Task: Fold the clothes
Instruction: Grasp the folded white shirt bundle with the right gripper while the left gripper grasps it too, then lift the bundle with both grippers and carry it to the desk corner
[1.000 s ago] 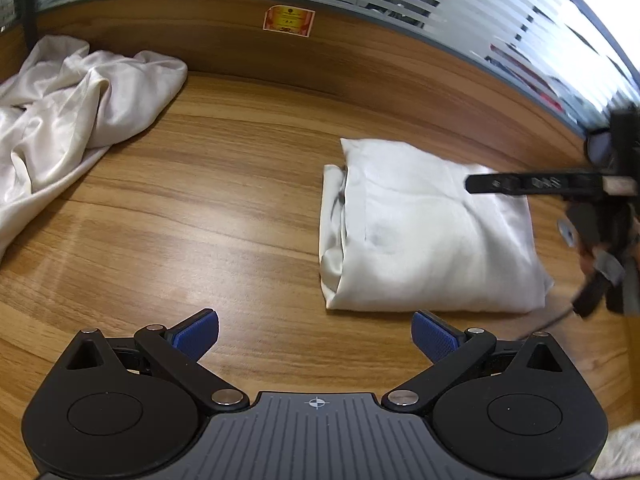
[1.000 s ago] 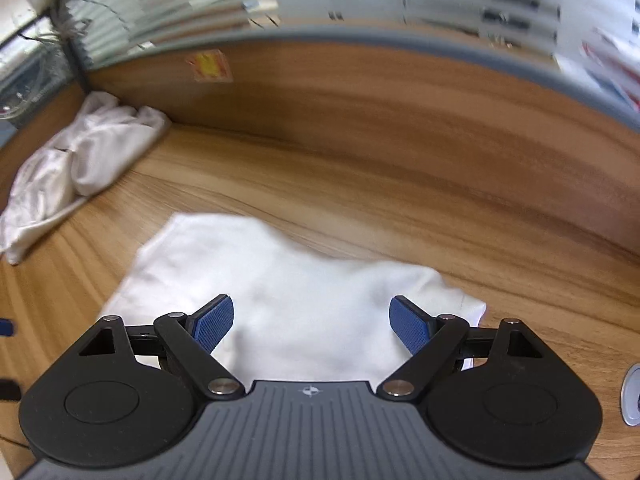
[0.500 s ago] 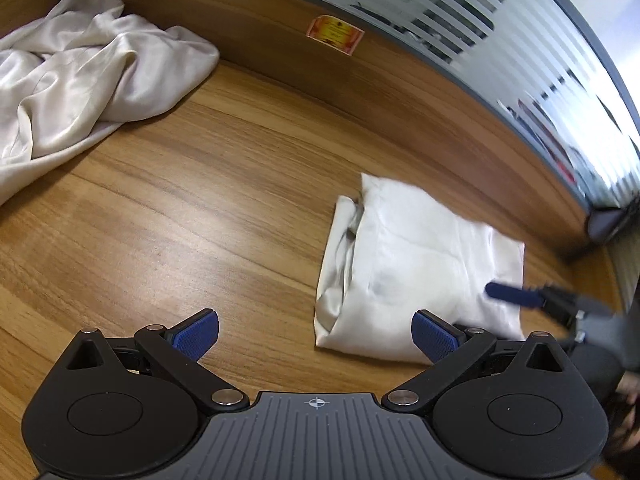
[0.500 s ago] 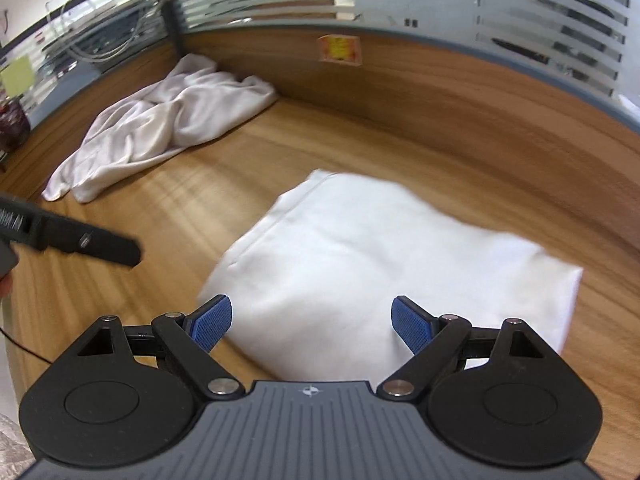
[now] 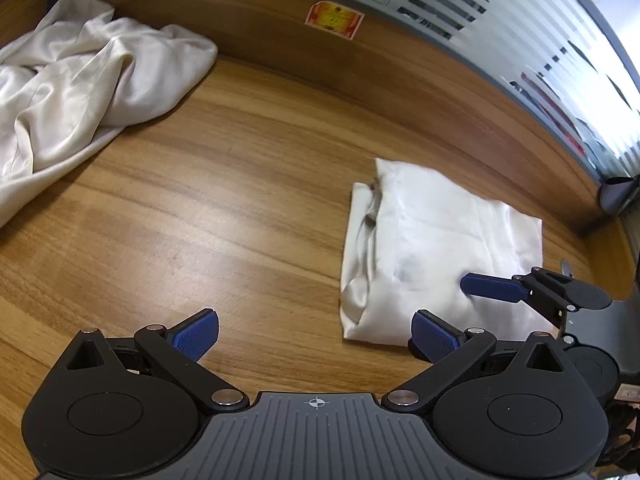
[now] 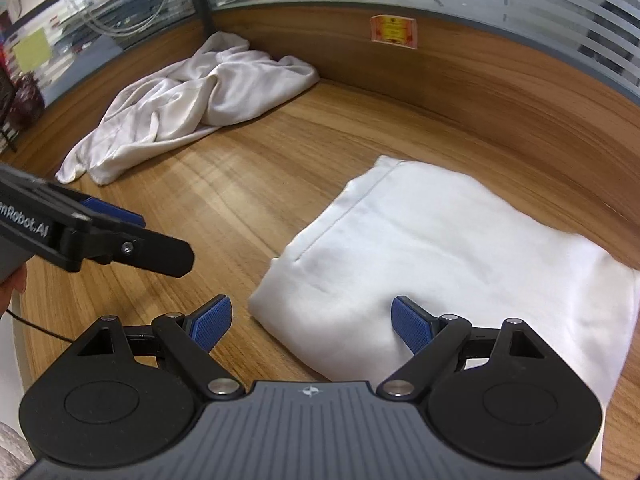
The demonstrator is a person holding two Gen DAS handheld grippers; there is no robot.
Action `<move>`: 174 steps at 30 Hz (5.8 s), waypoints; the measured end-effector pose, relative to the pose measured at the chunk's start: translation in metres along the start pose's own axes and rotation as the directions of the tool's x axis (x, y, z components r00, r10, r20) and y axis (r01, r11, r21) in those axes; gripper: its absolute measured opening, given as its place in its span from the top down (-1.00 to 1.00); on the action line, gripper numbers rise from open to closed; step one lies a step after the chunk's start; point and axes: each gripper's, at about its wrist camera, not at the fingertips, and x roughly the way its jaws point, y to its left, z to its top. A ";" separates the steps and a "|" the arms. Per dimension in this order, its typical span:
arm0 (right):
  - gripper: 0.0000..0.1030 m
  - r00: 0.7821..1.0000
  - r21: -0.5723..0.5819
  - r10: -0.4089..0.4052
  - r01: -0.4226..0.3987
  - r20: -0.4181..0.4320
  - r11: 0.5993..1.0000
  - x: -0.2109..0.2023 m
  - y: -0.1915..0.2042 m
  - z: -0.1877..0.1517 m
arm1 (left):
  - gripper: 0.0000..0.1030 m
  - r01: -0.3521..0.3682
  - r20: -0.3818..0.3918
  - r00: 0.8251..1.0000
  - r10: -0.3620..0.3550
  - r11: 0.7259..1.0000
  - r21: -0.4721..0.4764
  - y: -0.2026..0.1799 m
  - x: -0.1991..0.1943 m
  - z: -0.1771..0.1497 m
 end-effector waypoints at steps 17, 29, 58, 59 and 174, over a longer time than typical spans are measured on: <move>-0.32 0.998 -0.281 -0.018 0.001 -0.059 0.960 0.042 0.037 0.003 | -0.99 0.074 -0.081 0.992 -0.094 0.974 -0.215 0.035 0.020 0.014; 0.78 1.000 -0.205 -0.005 0.008 0.013 0.979 0.017 0.016 0.010 | -0.99 0.279 -0.111 0.920 -0.376 0.826 -0.490 0.035 0.050 0.025; 0.07 0.995 -0.039 0.089 -0.088 0.032 0.995 -0.090 -0.013 -0.022 | 0.67 0.125 -0.259 0.947 -0.189 0.961 -0.247 -0.067 0.104 0.013; -0.05 0.997 -0.013 0.073 -0.073 0.035 0.997 -0.094 -0.019 -0.026 | 0.67 0.113 -0.260 0.950 -0.170 0.969 -0.219 -0.067 0.100 0.011; 0.76 0.730 0.686 -0.684 0.505 -0.014 0.524 -0.288 -0.360 -0.191 | 0.75 0.108 -0.052 0.992 -0.115 0.555 0.825 -0.582 0.201 0.033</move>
